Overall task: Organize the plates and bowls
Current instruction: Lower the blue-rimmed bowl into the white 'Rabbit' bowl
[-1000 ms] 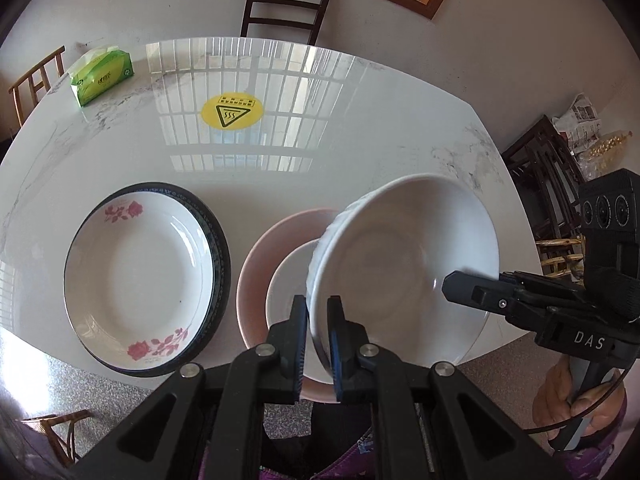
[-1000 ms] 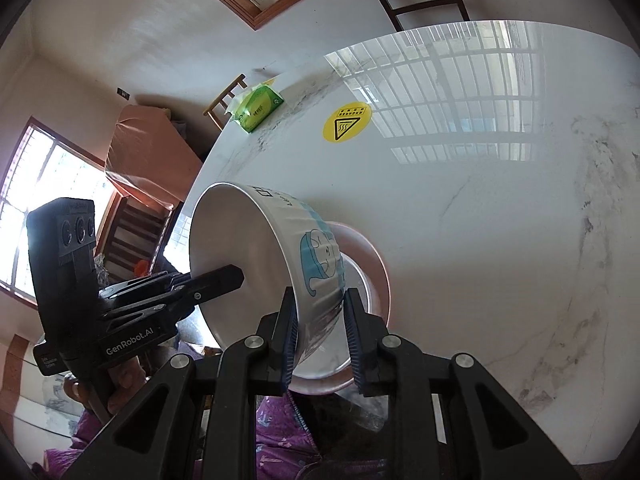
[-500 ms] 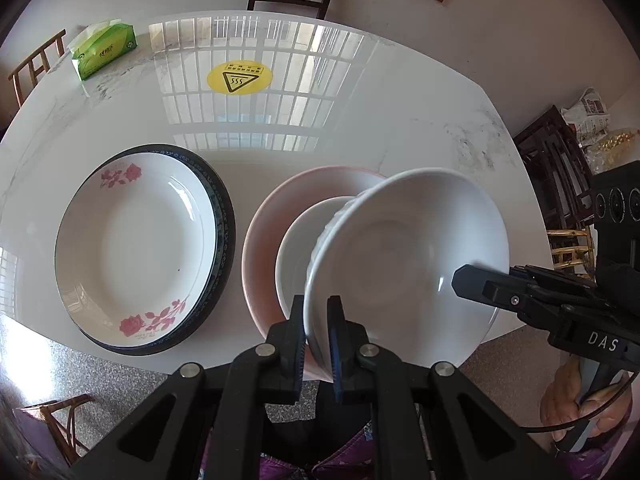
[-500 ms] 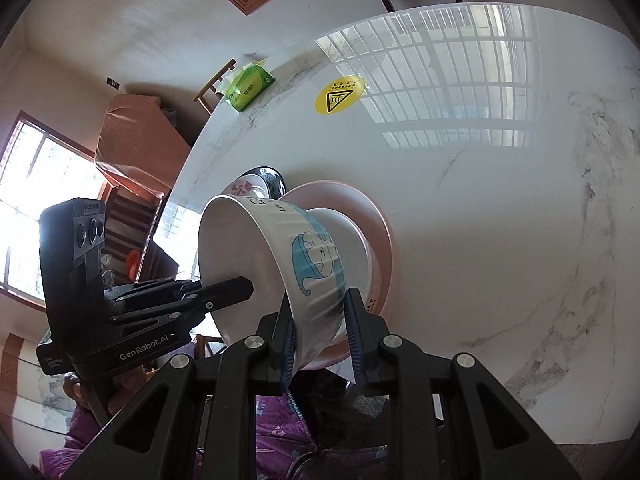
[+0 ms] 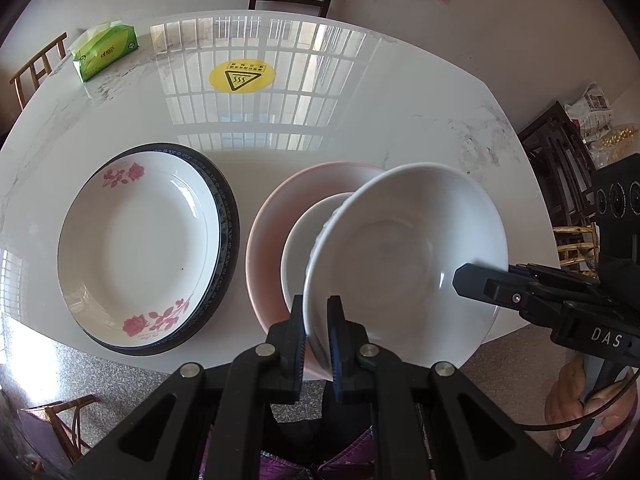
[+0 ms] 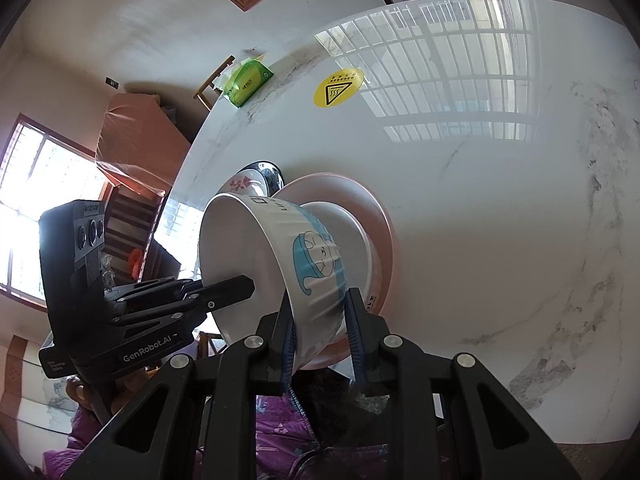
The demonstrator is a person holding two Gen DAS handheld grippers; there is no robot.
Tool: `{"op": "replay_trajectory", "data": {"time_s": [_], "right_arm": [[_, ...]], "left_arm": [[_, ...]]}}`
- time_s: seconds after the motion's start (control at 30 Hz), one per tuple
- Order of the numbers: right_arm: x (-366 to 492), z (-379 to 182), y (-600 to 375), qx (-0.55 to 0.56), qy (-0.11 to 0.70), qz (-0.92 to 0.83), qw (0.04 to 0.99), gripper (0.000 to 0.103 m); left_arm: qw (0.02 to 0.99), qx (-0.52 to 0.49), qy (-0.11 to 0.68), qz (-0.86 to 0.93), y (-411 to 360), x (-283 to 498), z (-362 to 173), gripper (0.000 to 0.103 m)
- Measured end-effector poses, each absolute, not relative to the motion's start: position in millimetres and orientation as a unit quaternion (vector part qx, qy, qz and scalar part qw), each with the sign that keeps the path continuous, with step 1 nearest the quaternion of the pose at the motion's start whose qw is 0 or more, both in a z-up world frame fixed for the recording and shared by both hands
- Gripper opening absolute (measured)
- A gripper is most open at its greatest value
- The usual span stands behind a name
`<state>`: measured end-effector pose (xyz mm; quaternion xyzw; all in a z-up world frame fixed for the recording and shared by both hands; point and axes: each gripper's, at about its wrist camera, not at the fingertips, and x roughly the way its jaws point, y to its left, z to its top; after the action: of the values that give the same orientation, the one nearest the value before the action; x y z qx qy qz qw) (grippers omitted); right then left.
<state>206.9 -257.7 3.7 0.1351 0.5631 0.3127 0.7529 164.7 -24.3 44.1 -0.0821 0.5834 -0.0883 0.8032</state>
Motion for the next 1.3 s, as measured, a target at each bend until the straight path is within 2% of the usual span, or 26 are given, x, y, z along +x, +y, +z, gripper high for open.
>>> {"op": "replay_trajectory", "data": {"time_s": [0.8,1.3], "right_arm": [[209.3,-8.5,-255.7,0.144,0.568,0.317,0.745,0.024],[210.3,-12.0,-262.5,0.153,0.556,0.314,0.754,0.024]], "left_arm": [[0.822,-0.039,0.564,-0.067,-25.7,164.1,30.6,0.013],[0.875,0.064,0.477,-0.047,-44.2,149.9,38.2,0.015]]}}
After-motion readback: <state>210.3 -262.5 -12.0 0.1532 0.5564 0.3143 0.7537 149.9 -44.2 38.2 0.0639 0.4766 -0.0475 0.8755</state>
